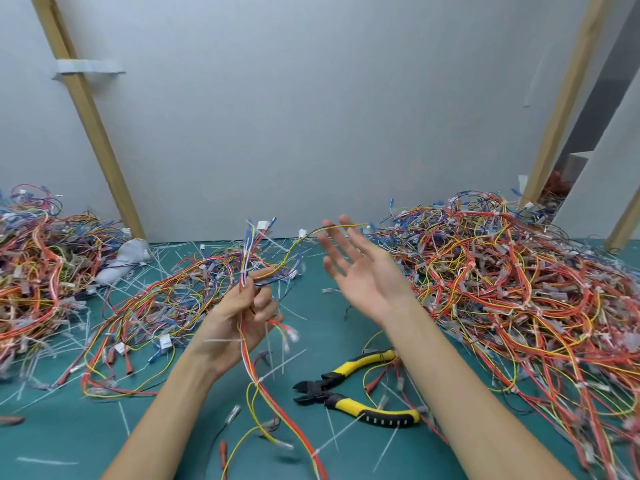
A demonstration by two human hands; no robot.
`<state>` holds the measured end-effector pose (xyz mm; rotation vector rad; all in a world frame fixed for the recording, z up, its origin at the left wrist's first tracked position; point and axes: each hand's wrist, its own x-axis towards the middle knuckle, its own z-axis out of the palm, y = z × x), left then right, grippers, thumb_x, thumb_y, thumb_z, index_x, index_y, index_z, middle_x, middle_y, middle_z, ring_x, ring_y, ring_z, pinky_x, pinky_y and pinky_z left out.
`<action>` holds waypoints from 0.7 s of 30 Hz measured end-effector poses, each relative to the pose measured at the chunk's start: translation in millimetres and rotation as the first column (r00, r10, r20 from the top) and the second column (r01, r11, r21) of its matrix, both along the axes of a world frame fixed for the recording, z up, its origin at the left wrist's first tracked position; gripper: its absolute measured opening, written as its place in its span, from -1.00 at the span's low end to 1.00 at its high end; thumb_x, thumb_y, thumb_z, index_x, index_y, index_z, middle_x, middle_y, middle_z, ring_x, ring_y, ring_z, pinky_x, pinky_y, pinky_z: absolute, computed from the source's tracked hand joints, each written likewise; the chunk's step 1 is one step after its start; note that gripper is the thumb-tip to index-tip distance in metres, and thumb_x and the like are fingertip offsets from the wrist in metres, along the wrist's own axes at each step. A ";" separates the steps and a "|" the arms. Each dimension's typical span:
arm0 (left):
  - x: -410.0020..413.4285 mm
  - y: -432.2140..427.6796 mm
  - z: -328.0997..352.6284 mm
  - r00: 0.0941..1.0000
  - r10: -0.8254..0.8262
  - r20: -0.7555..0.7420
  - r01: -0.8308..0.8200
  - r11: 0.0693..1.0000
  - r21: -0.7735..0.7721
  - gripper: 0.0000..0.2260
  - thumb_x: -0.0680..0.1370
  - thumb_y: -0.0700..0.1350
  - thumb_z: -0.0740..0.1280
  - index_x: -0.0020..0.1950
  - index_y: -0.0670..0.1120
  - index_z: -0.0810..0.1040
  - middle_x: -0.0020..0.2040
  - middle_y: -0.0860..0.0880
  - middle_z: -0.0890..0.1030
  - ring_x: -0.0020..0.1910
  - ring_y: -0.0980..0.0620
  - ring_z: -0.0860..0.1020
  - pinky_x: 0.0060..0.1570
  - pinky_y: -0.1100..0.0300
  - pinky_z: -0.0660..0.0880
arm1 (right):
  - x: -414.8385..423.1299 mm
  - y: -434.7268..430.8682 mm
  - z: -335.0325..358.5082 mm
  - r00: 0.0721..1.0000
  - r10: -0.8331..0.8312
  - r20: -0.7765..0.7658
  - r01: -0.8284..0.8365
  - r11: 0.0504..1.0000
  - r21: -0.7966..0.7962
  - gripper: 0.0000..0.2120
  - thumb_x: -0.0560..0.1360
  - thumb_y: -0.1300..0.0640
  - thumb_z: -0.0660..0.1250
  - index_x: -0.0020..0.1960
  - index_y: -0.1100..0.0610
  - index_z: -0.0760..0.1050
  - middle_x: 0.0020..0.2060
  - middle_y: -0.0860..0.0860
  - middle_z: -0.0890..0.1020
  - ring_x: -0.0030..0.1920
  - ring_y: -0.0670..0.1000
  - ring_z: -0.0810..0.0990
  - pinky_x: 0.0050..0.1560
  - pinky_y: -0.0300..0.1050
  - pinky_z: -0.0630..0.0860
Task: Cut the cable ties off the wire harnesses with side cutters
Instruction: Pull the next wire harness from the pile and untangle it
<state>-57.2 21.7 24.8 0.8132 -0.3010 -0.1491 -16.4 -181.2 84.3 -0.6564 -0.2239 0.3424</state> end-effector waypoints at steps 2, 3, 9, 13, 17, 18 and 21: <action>2.5 -1.3 0.5 0.993 0.121 -0.009 -0.120 0.990 0.074 -0.71 0.59 -0.12 0.14 0.10 -0.06 0.65 -0.24 -0.01 0.49 -0.36 0.07 0.46 -0.26 0.21 0.50 | 0.0 -4.9 5.4 0.998 -0.053 0.042 0.055 0.997 -0.056 -0.79 0.44 0.12 0.35 0.06 -0.02 0.51 0.03 -0.03 0.67 -0.05 -0.05 0.68 -0.17 -0.22 0.52; 3.7 -2.3 1.0 0.984 0.178 -0.010 -0.176 0.978 0.109 -0.74 0.57 -0.11 0.18 0.12 -0.08 0.62 -0.19 -0.02 0.53 -0.31 0.05 0.51 -0.25 0.22 0.52 | 0.3 -6.2 6.4 0.996 -0.072 0.056 0.077 0.993 -0.087 -0.81 0.43 0.11 0.36 0.03 -0.04 0.51 0.00 -0.05 0.67 -0.09 -0.07 0.67 -0.19 -0.23 0.50; 5.8 -2.4 5.7 0.832 0.551 0.059 -0.546 0.796 0.261 -0.91 0.48 -0.05 0.32 -0.04 0.00 0.53 -0.14 0.08 0.58 -0.13 0.06 0.54 -0.16 0.24 0.45 | 4.4 -8.2 -0.8 0.985 -0.154 0.081 0.169 0.959 -0.229 -0.91 0.58 0.17 0.28 -0.04 0.01 0.52 -0.20 -0.09 0.68 -0.31 -0.11 0.53 -0.38 -0.29 0.44; 4.7 -0.5 9.0 0.672 0.706 0.223 -0.719 0.550 0.425 -0.94 0.52 -0.14 0.38 -0.03 -0.03 0.57 0.19 -0.10 0.46 0.04 0.05 0.53 0.10 0.18 0.46 | 7.9 -13.3 -1.3 0.979 -0.193 0.068 0.203 0.958 -0.203 -0.88 0.59 0.24 0.25 -0.03 0.07 0.52 -0.28 -0.04 0.60 -0.37 -0.10 0.48 -0.43 -0.31 0.41; -1.4 -4.3 16.6 0.484 0.760 0.433 -0.846 0.281 0.453 -0.90 0.44 -0.03 0.47 -0.08 0.13 0.62 0.25 0.06 0.34 0.26 0.11 0.41 0.14 0.27 0.41 | 10.1 -20.9 2.8 0.972 -0.218 0.090 0.233 0.951 -0.203 -0.89 0.60 0.24 0.23 -0.02 0.10 0.52 -0.31 -0.03 0.56 -0.36 -0.09 0.47 -0.41 -0.31 0.42; -2.5 -3.8 17.0 0.447 0.745 0.495 -0.863 0.215 0.457 -0.87 0.42 0.01 0.47 -0.05 0.14 0.62 0.21 0.09 0.38 0.23 0.16 0.41 0.16 0.24 0.39 | 10.2 -22.8 4.0 0.971 -0.220 0.098 0.236 0.950 -0.205 -0.89 0.60 0.23 0.23 -0.03 0.11 0.52 -0.33 -0.03 0.55 -0.36 -0.09 0.47 -0.40 -0.30 0.42; -3.9 -6.1 18.8 0.504 0.672 0.542 -0.845 0.256 0.469 -0.83 0.45 -0.01 0.45 0.04 0.08 0.63 0.02 0.14 0.58 0.01 0.18 0.52 0.02 0.25 0.44 | 10.8 -23.9 6.0 0.964 -0.235 0.125 0.259 0.936 -0.240 -0.88 0.60 0.23 0.22 -0.04 0.12 0.52 -0.40 -0.03 0.47 -0.39 -0.09 0.42 -0.40 -0.29 0.39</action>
